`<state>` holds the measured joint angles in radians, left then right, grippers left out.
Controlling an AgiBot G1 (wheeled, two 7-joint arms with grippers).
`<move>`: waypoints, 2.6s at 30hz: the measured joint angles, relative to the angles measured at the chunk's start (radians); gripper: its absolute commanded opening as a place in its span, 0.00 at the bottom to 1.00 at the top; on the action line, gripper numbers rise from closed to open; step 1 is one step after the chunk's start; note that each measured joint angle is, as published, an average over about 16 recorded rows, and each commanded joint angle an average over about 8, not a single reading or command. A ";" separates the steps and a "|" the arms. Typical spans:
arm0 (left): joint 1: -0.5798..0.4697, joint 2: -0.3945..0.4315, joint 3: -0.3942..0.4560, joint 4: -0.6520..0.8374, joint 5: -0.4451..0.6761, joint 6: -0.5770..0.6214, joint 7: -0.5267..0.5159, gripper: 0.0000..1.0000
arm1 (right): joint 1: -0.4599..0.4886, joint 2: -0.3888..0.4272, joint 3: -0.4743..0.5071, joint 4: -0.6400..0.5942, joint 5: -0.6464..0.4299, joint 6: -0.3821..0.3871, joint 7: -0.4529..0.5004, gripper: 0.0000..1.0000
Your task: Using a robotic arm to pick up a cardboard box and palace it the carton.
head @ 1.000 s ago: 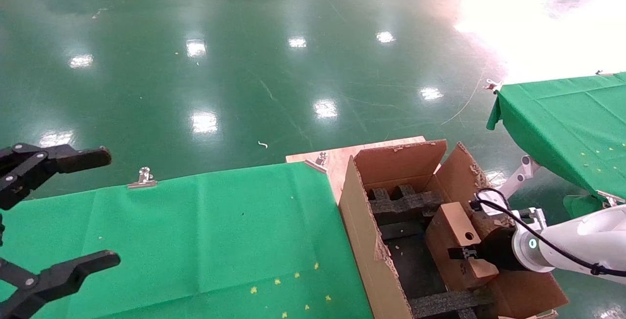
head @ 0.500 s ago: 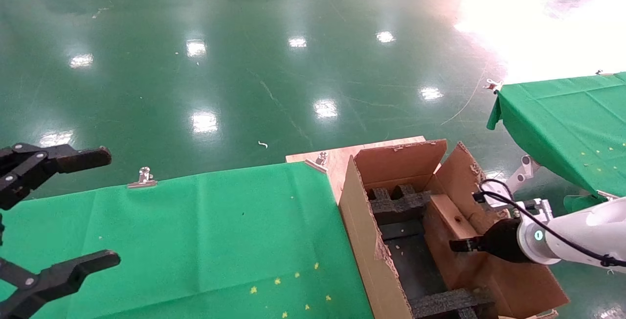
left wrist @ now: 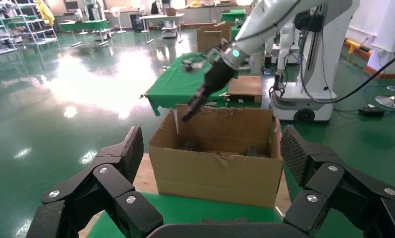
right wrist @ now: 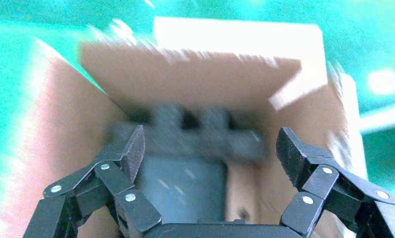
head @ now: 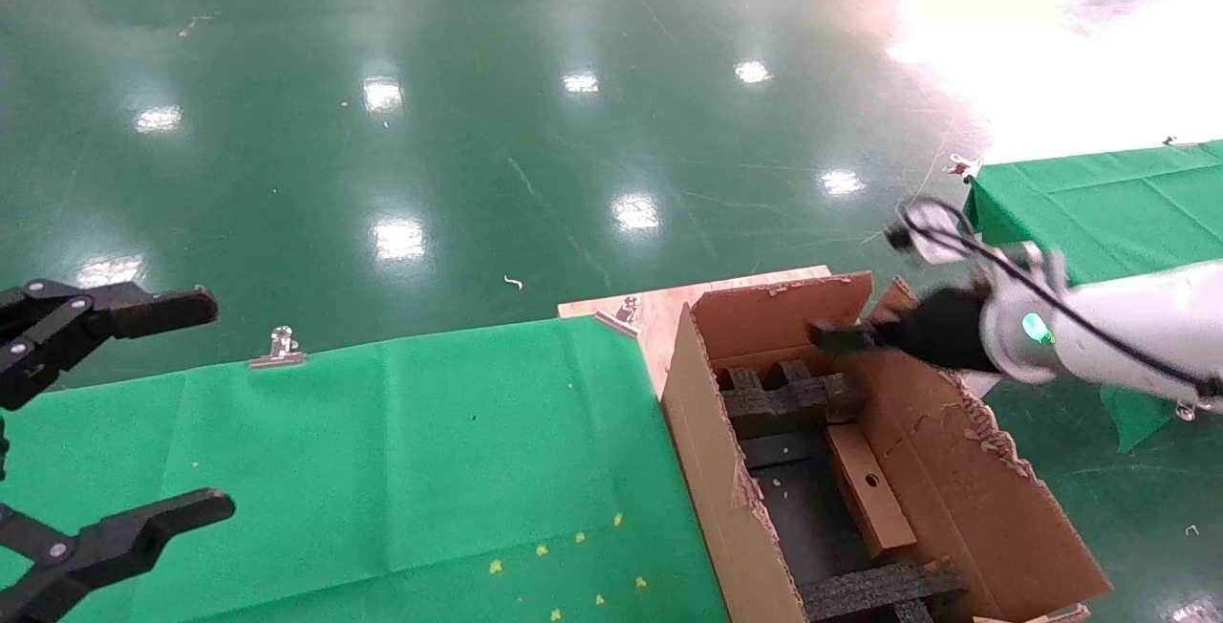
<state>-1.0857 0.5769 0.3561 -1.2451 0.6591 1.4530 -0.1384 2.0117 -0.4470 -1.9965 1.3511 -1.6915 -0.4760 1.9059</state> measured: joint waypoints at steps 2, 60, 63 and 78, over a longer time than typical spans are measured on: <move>0.000 0.000 0.000 0.000 0.000 0.000 0.000 1.00 | 0.021 -0.008 0.023 0.006 0.055 -0.002 -0.040 1.00; 0.000 0.000 0.000 0.000 0.000 -0.001 0.000 1.00 | -0.588 -0.123 1.182 -0.039 0.761 -0.702 -1.211 1.00; 0.000 0.000 0.000 0.000 0.000 -0.001 0.000 1.00 | -0.640 -0.129 1.262 -0.043 0.791 -0.749 -1.287 1.00; 0.000 0.000 0.000 0.000 0.000 -0.001 0.000 1.00 | -0.887 -0.158 1.641 -0.063 0.932 -0.974 -1.643 1.00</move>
<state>-1.0854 0.5765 0.3562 -1.2447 0.6589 1.4523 -0.1382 1.1250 -0.6052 -0.3552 1.2883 -0.7592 -1.4496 0.2631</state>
